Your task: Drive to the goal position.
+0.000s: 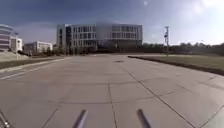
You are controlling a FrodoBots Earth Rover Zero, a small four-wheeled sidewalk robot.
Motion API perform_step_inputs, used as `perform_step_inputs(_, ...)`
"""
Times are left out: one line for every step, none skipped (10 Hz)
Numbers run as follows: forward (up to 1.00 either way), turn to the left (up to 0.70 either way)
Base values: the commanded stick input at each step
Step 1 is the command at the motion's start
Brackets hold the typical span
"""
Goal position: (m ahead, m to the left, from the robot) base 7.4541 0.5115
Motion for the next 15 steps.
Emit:
perform_step_inputs(0.70, 0.00)
perform_step_inputs(0.70, 0.00)
perform_step_inputs(0.70, 0.00)
perform_step_inputs(0.70, 0.00)
perform_step_inputs(0.70, 0.00)
perform_step_inputs(0.70, 0.00)
perform_step_inputs(0.70, 0.00)
perform_step_inputs(0.70, 0.00)
perform_step_inputs(0.70, 0.00)
perform_step_inputs(0.70, 0.06)
perform_step_inputs(0.70, 0.14)
perform_step_inputs(0.70, 0.11)
perform_step_inputs(0.70, 0.02)
perform_step_inputs(0.70, 0.00)
perform_step_inputs(0.70, 0.00)
